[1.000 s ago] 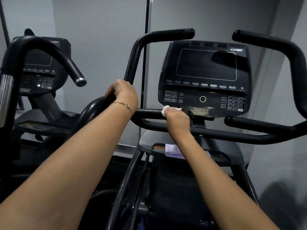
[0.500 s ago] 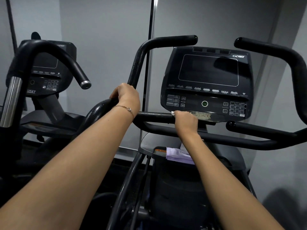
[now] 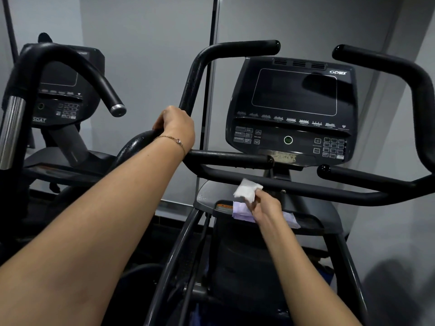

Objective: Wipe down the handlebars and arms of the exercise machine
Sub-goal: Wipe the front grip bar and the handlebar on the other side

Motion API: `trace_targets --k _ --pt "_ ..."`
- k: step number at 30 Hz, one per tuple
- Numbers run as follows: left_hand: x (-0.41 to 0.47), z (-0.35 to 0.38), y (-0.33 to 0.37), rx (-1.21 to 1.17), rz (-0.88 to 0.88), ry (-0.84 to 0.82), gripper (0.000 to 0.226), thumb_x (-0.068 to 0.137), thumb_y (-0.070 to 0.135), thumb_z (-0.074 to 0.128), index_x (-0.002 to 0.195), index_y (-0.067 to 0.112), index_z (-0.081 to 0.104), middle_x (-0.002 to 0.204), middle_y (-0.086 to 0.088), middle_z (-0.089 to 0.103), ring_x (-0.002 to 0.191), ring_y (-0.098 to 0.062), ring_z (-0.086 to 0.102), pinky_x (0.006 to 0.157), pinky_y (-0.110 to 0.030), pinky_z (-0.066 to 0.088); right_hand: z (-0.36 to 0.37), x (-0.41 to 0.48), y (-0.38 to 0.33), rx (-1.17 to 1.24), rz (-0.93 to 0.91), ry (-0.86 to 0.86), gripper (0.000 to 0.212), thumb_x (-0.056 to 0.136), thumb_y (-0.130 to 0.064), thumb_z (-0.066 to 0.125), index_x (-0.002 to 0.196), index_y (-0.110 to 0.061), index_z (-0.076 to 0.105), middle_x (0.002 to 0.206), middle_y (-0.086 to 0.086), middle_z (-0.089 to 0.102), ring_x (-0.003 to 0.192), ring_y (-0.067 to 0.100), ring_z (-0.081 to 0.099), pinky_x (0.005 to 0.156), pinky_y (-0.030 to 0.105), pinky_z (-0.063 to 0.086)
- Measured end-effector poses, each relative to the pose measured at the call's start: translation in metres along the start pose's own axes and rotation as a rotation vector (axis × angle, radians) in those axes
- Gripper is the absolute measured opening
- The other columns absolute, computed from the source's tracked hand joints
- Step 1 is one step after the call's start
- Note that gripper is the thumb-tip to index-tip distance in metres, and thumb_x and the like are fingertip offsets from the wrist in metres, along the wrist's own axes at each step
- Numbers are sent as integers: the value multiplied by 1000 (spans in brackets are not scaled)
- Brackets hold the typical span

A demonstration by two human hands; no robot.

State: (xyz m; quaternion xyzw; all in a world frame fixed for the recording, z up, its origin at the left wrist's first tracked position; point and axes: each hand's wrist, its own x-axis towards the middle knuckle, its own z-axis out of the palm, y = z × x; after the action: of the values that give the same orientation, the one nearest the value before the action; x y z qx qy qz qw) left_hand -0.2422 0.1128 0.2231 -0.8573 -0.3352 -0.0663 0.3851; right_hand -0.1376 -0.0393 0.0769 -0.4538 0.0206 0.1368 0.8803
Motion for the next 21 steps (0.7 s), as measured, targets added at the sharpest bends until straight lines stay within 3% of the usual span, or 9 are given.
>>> trace_targets --k 2,4,6,8,11,13,14,17,21 --pt "1 1 0 1 4 3 27 86 9 47 109 9 61 100 -1 67 83 -20 68 71 -29 58 8 15 -10 179 58 3 18 95 -1 46 78 -2 51 73 10 59 54 18 59 53 22 54" --pt "1 1 0 -7 5 5 27 86 9 47 109 10 61 99 -1 67 84 -20 68 73 -29 58 22 26 -22 242 29 -32 21 95 -1 46 75 -6 50 65 6 62 58 15 57 65 25 54" --pt "1 1 0 -14 6 8 27 87 9 47 110 10 61 98 -1 67 85 -20 67 75 -29 57 30 26 -26 312 56 -45 20 94 0 48 75 -7 51 47 3 61 58 14 58 53 24 53" --pt "1 1 -1 -22 12 13 27 87 9 47 110 10 61 97 0 67 86 -19 67 77 -29 57 27 22 -24 333 78 -66 20 94 0 48 75 -6 51 46 3 61 63 14 56 47 24 52" --pt "2 3 -4 -21 21 24 26 88 9 46 110 9 60 96 0 66 85 -17 67 78 -28 56 22 19 -24 380 77 -102 22 95 -2 46 75 -8 52 43 0 60 67 13 56 70 22 55" --pt "2 3 -4 -25 24 20 26 88 9 46 110 9 59 95 0 66 85 -17 67 79 -27 56 29 17 -25 433 111 -102 21 95 -1 45 76 -7 50 53 5 63 75 16 58 97 29 46" --pt "3 3 -3 -30 22 20 26 87 9 46 110 9 59 96 0 66 85 -17 67 79 -27 55 35 15 -23 452 141 -96 20 95 -1 45 76 -6 50 64 7 61 83 18 59 102 32 42" --pt "3 3 -3 -49 17 18 27 86 9 46 110 11 59 98 0 66 85 -18 67 79 -28 56 43 9 -15 466 183 -99 19 95 -1 45 77 -5 49 79 8 55 115 22 56 103 33 41" --pt "4 5 -4 -47 25 26 25 87 9 46 107 11 61 98 0 66 86 -17 66 80 -28 55 35 9 -17 458 178 -92 17 95 -2 46 79 -5 51 99 8 61 122 20 52 100 31 42"
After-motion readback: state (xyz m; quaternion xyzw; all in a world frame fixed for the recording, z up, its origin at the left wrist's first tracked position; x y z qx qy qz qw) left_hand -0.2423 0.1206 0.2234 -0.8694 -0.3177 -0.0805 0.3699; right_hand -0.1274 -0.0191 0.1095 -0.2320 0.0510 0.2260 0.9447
